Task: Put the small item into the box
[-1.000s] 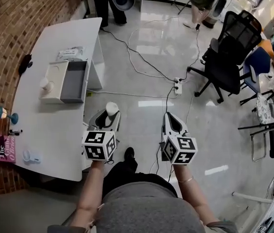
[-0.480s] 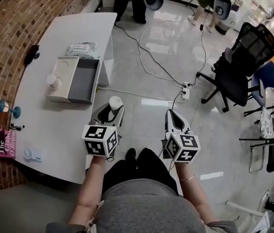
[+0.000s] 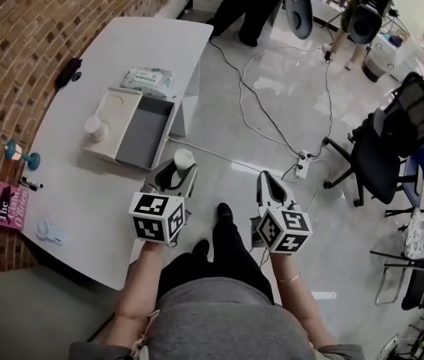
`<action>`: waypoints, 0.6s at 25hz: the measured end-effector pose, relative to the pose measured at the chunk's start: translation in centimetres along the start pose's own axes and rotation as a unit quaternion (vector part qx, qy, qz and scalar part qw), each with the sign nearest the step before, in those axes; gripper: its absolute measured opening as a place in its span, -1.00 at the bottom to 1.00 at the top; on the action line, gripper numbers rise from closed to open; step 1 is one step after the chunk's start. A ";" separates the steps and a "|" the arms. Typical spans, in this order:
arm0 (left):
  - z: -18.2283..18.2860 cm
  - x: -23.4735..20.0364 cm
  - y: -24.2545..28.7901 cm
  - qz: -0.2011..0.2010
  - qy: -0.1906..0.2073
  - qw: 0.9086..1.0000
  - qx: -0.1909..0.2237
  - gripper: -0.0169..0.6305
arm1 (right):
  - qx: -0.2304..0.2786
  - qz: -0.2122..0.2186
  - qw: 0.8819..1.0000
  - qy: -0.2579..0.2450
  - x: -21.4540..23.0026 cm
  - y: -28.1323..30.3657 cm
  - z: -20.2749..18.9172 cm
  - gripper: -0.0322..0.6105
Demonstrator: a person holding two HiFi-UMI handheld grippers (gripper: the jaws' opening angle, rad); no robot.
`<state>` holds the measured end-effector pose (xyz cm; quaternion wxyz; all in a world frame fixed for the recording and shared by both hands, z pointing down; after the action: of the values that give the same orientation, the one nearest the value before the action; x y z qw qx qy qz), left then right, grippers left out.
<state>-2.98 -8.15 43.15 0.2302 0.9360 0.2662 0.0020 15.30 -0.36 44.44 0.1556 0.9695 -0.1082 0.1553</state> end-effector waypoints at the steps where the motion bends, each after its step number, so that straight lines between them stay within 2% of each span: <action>1: 0.3 -0.5 0.5 0.011 -0.004 1.000 0.001 -0.41 | -0.002 0.010 1.000 -0.002 0.3 1.0 0.4 -0.88; 8: 2.2 -4.3 2.8 0.103 -0.036 0.994 0.001 -0.41 | -0.036 0.095 0.995 -0.015 1.1 8.6 2.8 -0.88; 15: 3.1 -7.4 3.4 0.189 -0.070 0.979 0.001 -0.41 | -0.072 0.177 0.981 -0.029 0.5 14.6 4.1 -0.88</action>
<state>-7.26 -15.70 42.75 0.2432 0.9674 0.0674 -0.0205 13.05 -15.34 44.81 0.1918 0.9256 -0.2932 0.1435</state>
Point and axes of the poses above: the fingertips, and each gripper's own axes: y forward along the fingers, x to its right, z out of its top, the point moved 1 cm from there along -y, backward along the fingers, and after that the axes turned 15 degrees about z, right-handed, at the moved point
